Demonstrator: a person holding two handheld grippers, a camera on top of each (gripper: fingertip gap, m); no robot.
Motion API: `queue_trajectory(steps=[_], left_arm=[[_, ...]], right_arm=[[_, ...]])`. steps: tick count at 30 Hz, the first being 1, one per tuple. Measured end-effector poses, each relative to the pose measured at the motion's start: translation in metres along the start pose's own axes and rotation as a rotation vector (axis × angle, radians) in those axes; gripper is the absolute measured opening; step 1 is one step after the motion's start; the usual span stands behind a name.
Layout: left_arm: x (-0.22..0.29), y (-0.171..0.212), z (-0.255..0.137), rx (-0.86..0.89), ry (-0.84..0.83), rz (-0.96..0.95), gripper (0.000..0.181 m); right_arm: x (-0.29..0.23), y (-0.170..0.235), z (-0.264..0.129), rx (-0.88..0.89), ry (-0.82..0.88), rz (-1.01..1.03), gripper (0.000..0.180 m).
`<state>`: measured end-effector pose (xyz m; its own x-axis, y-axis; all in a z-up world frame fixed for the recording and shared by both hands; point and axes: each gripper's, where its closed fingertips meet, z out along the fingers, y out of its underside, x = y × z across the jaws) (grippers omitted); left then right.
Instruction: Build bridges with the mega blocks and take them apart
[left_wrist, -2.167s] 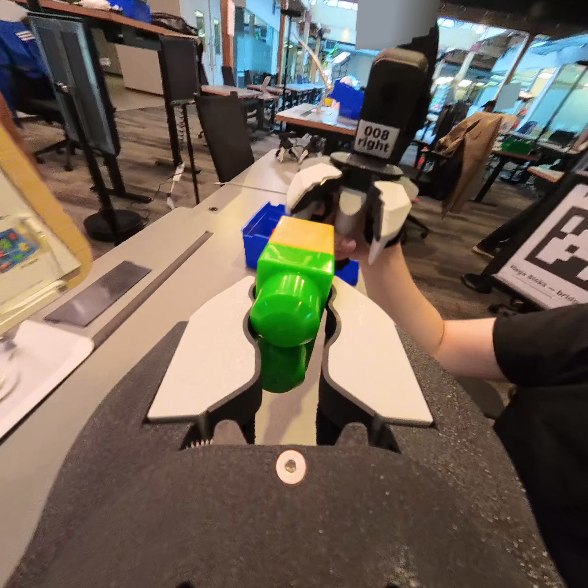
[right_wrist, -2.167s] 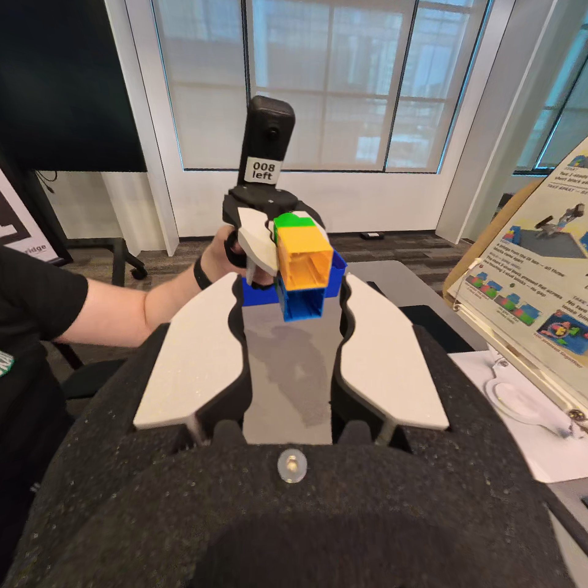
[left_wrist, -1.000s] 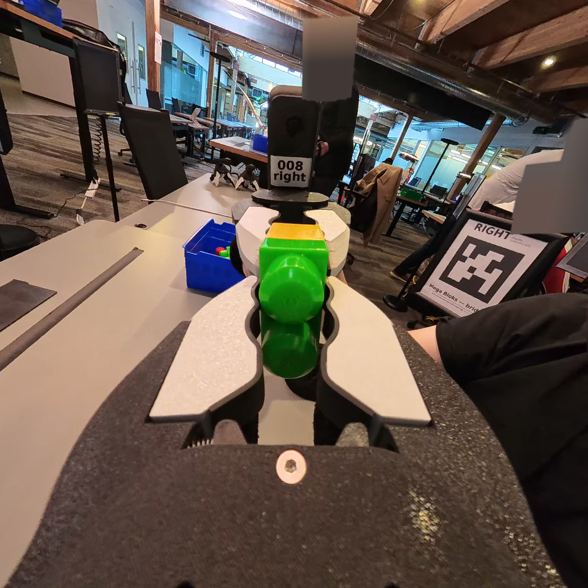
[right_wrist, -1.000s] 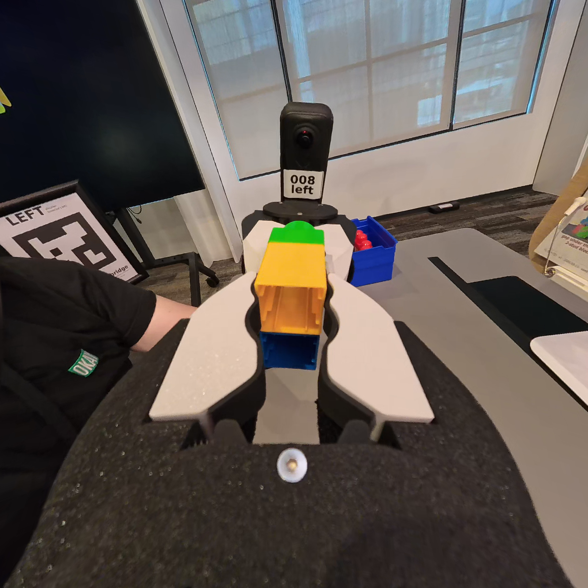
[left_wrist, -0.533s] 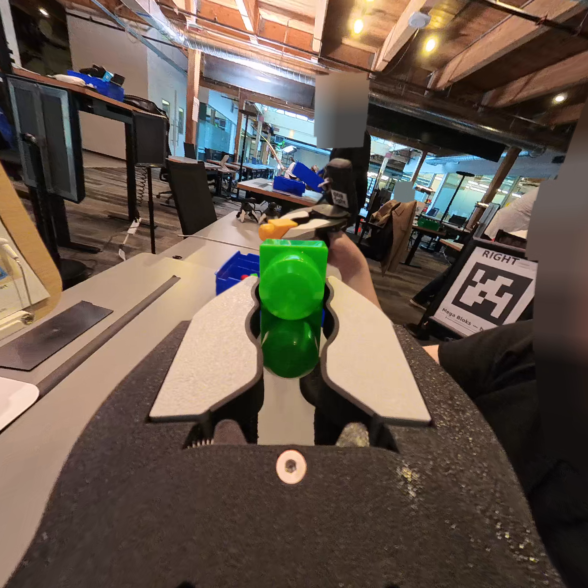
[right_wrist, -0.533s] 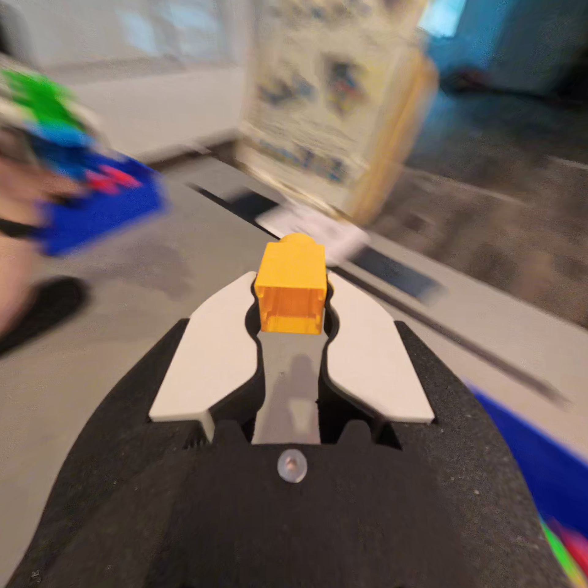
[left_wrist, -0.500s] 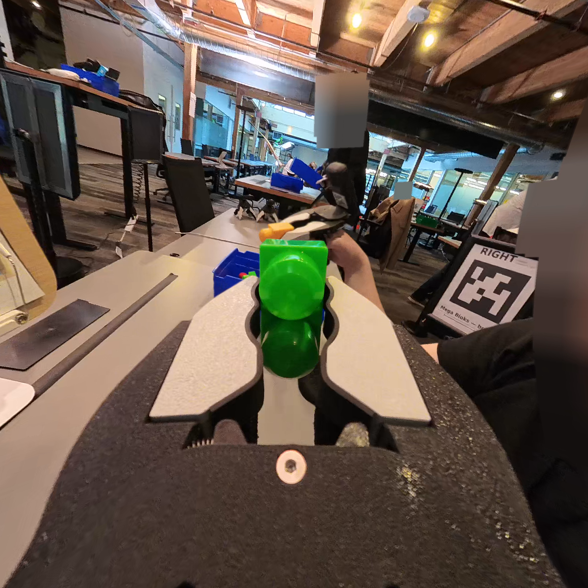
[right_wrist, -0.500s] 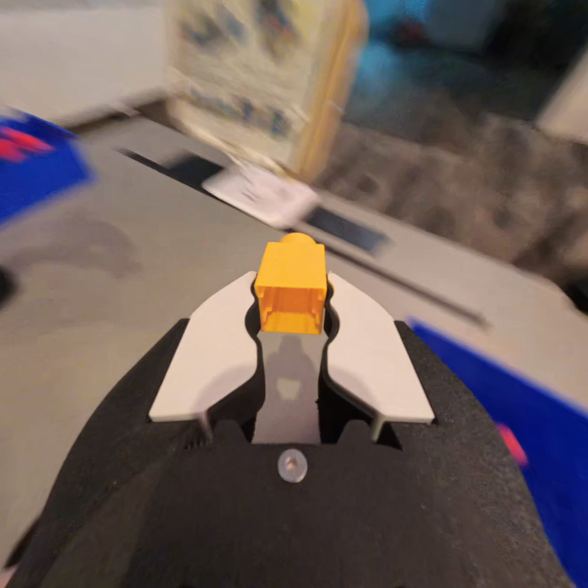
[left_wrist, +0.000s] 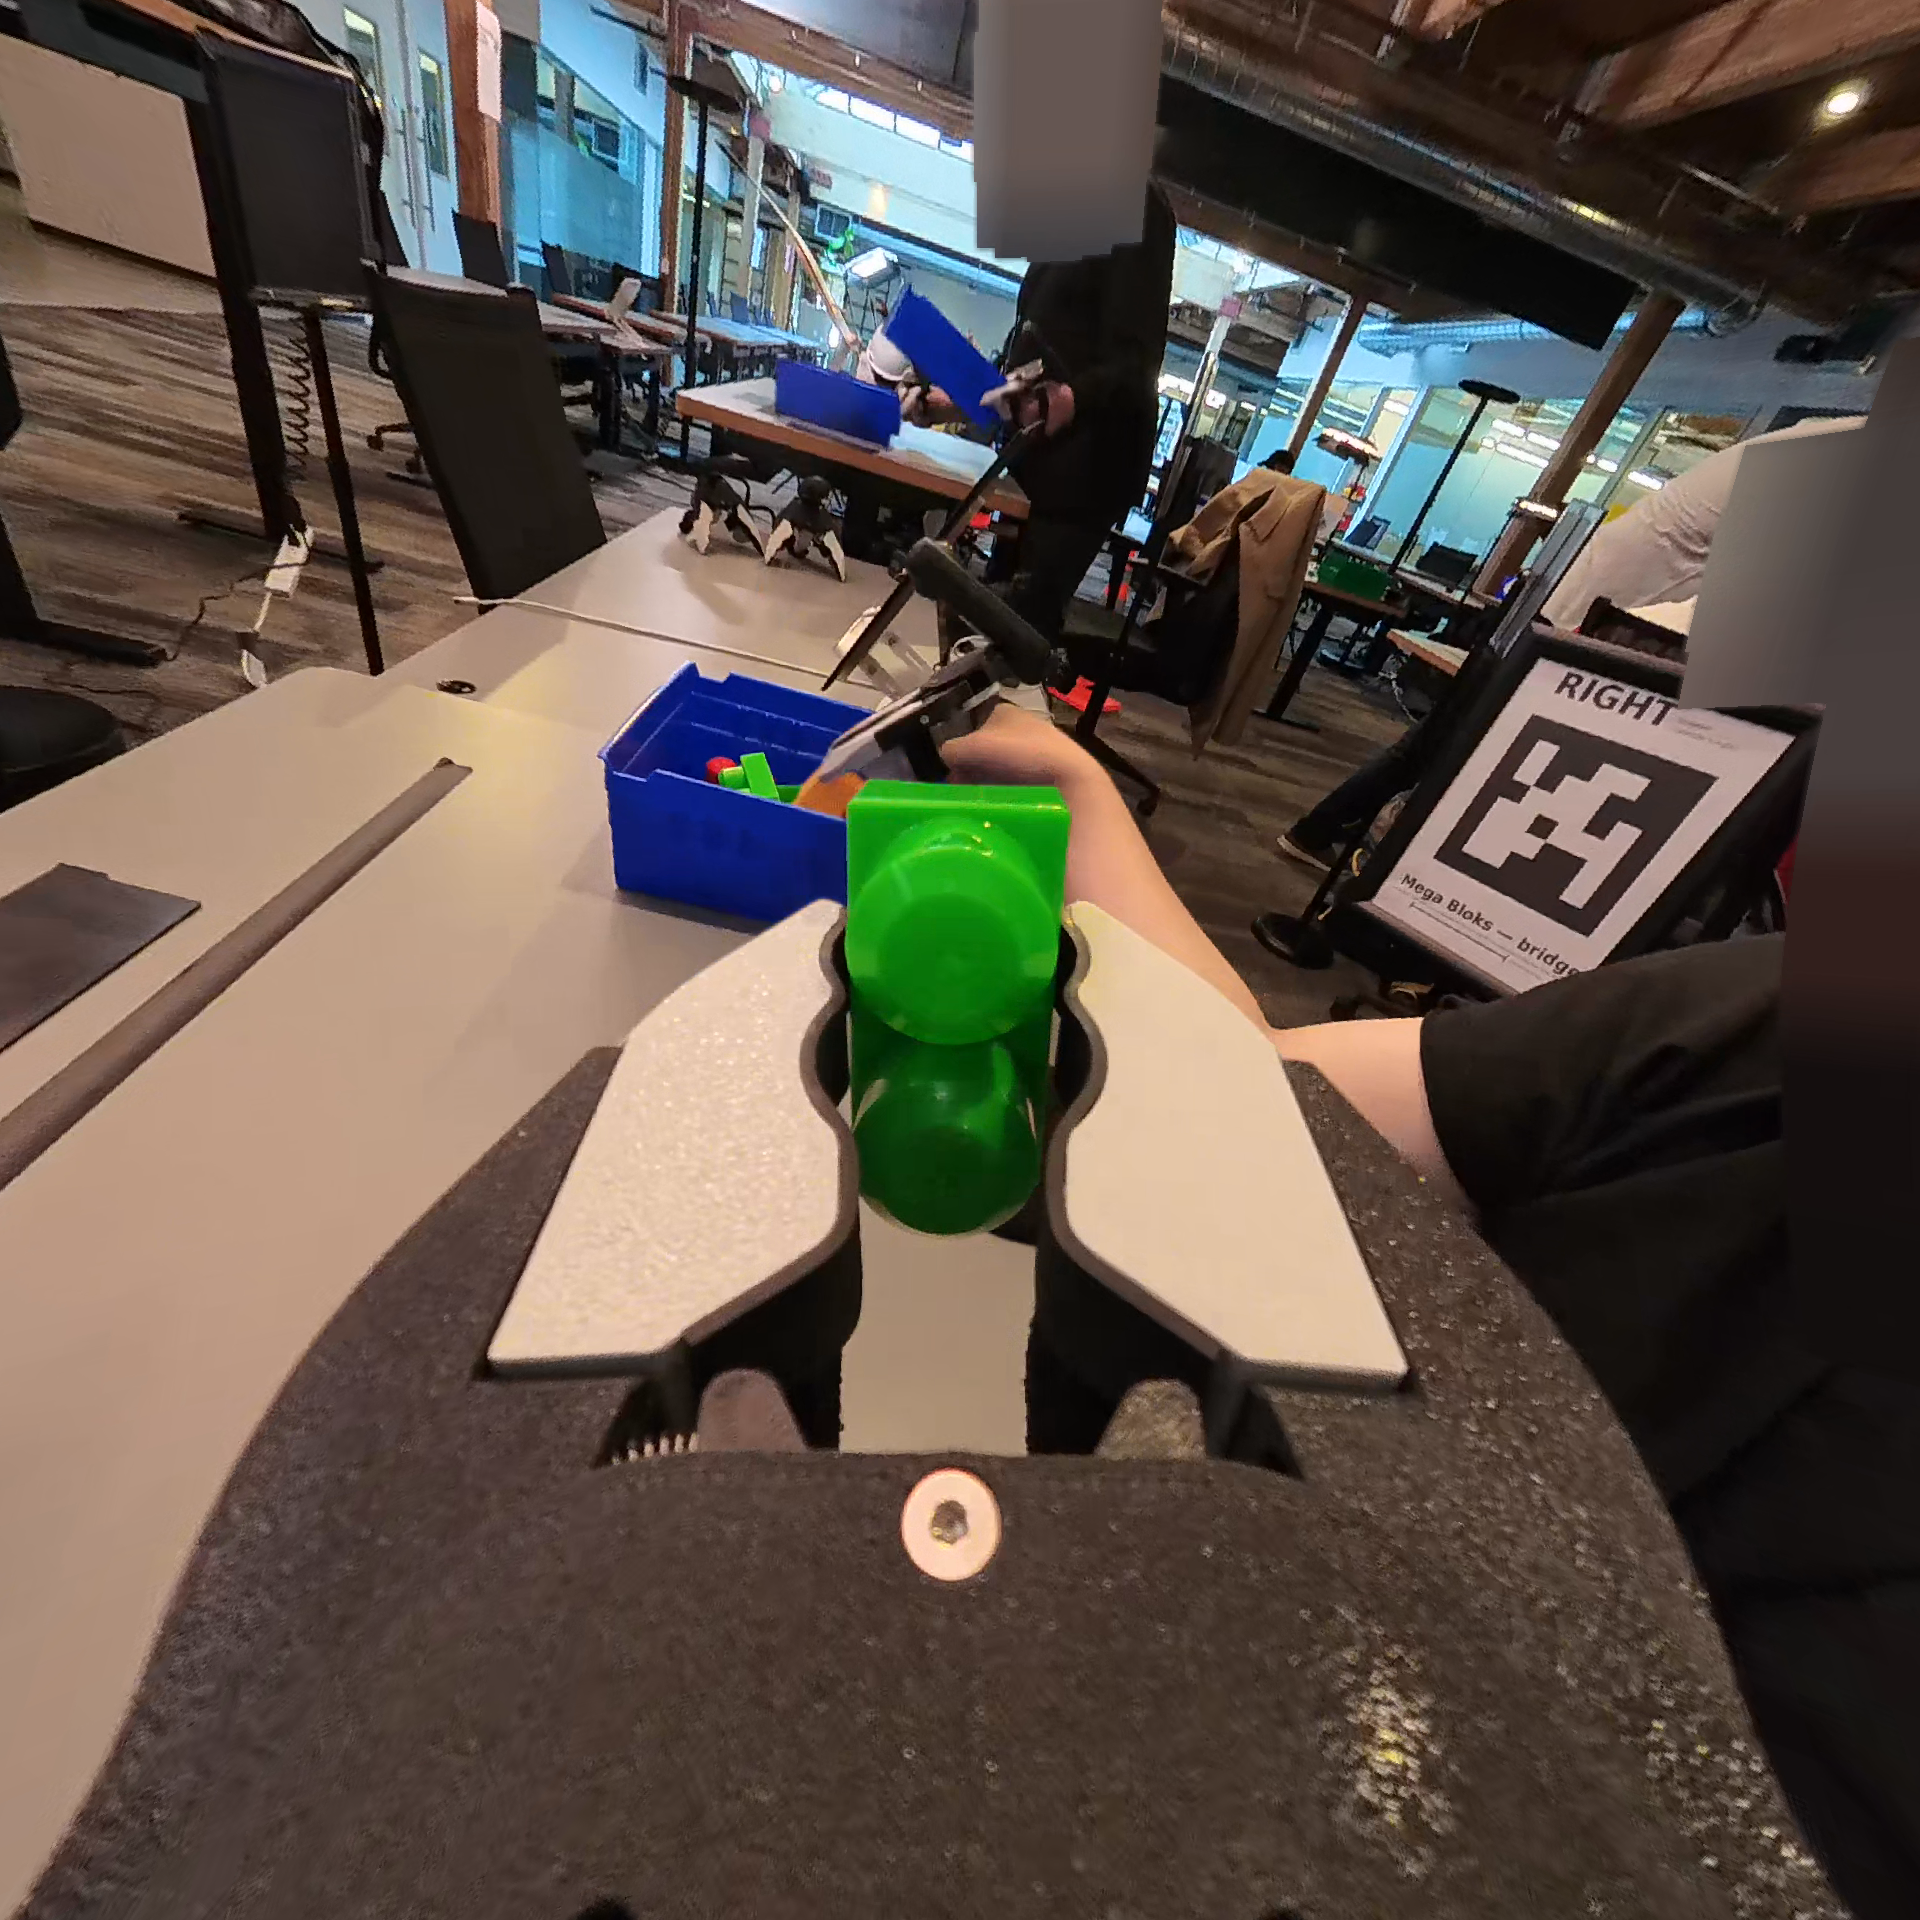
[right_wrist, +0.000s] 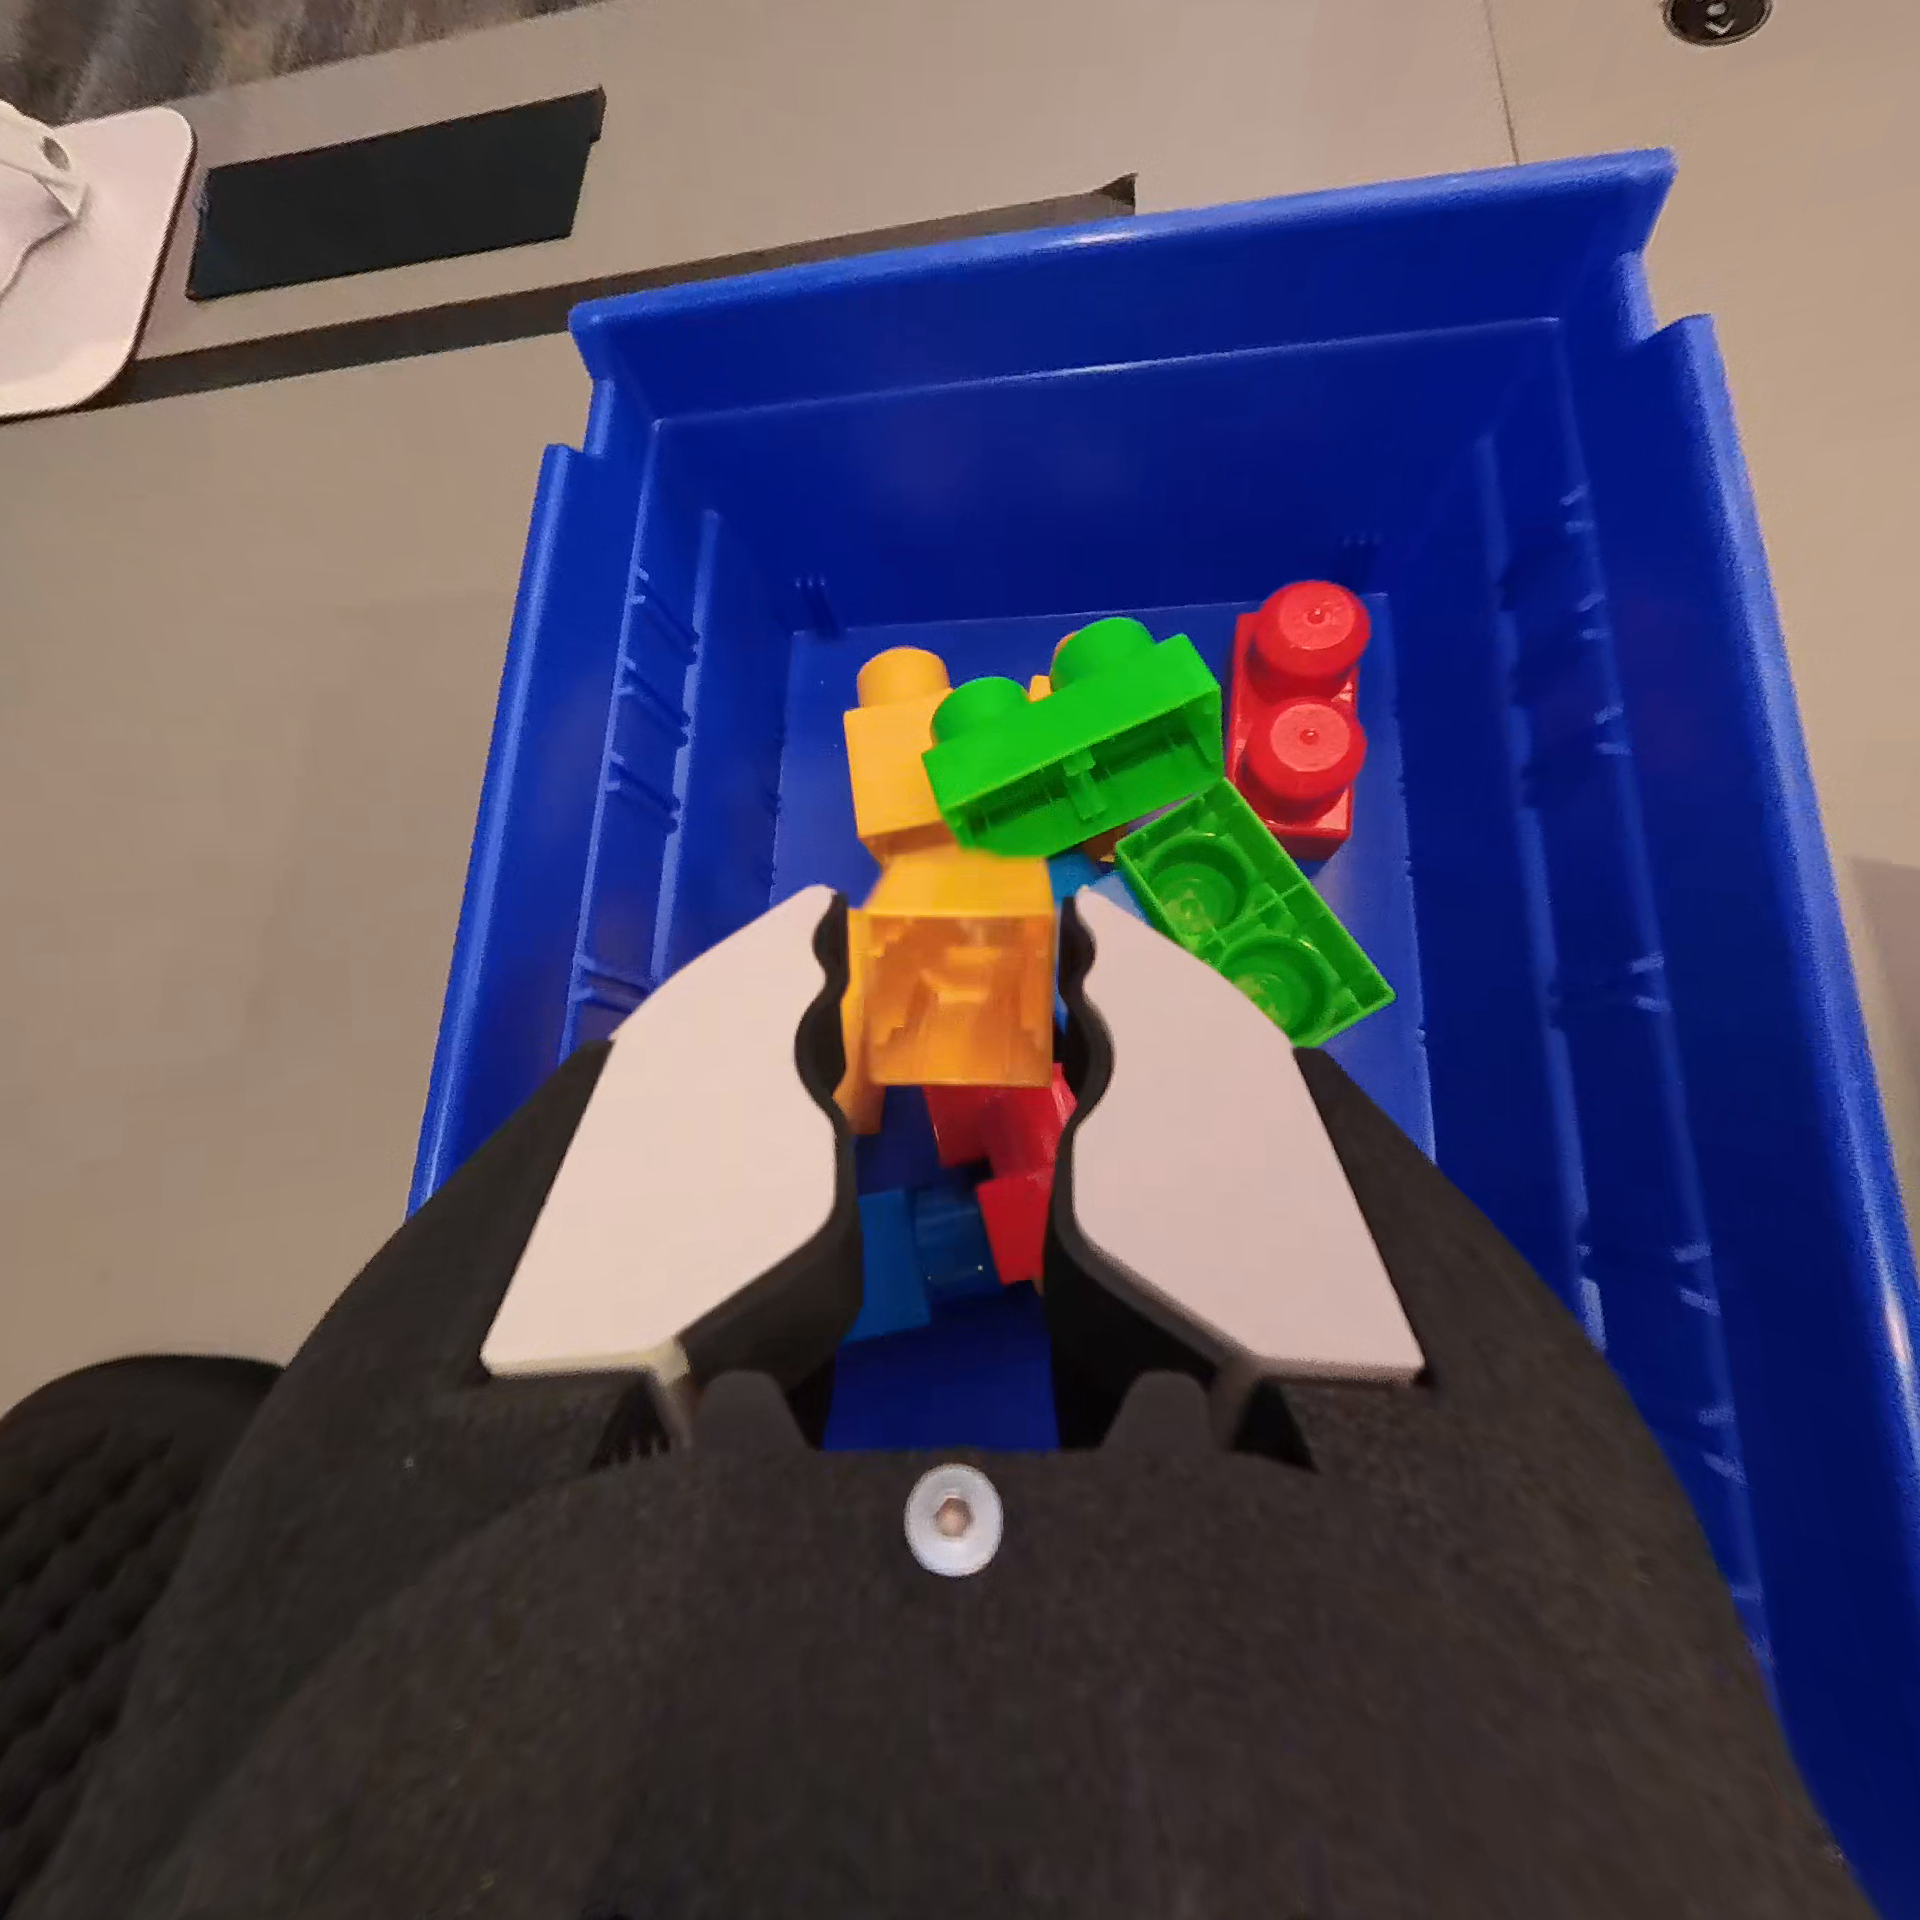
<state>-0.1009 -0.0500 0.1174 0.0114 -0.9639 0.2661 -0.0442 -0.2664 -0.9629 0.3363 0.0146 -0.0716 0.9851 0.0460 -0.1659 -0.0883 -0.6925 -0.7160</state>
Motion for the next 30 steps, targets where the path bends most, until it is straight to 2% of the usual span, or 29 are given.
queue_trajectory(steps=[4, 7, 10, 13, 16, 18, 23, 25, 27, 30], left_arm=[[-0.001, 0.003, 0.004, -0.016, -0.007, 0.005, 0.036], [-0.004, 0.001, 0.005, 0.001, -0.014, -0.006, 0.035], [-0.006, -0.002, 0.004, 0.030, -0.022, -0.018, 0.036], [-0.008, -0.007, 0.003, 0.068, -0.025, -0.035, 0.036], [-0.008, -0.011, 0.002, 0.099, -0.017, -0.053, 0.036], [-0.008, -0.012, 0.001, 0.106, -0.021, -0.052, 0.036], [-0.006, -0.013, 0.002, 0.112, -0.022, -0.037, 0.036], [-0.005, -0.013, 0.003, 0.108, -0.022, -0.032, 0.036], [-0.003, -0.014, 0.003, 0.114, -0.012, -0.026, 0.036], [-0.003, -0.017, 0.000, 0.138, -0.016, -0.035, 0.039]], right_arm=[[0.002, -0.004, -0.005, 0.044, -0.020, 0.039, 0.046], [-0.024, -0.043, -0.037, 0.238, -0.061, -0.051, 0.047], [-0.100, -0.099, -0.087, 0.505, -0.242, -0.188, 0.050], [-0.213, -0.124, -0.133, 0.667, -0.600, -0.357, 0.051], [-0.320, -0.107, -0.156, 0.614, -0.971, -0.532, 0.057], [-0.373, -0.092, -0.153, 0.544, -1.081, -0.626, 0.061], [-0.445, -0.059, -0.101, 0.338, -1.053, -0.752, 0.069], [-0.463, -0.046, -0.092, 0.267, -1.109, -0.749, 0.067], [-0.470, -0.035, -0.086, 0.199, -1.152, -0.775, 0.040], [-0.471, -0.040, -0.090, 0.221, -1.212, -0.733, 0.037]])
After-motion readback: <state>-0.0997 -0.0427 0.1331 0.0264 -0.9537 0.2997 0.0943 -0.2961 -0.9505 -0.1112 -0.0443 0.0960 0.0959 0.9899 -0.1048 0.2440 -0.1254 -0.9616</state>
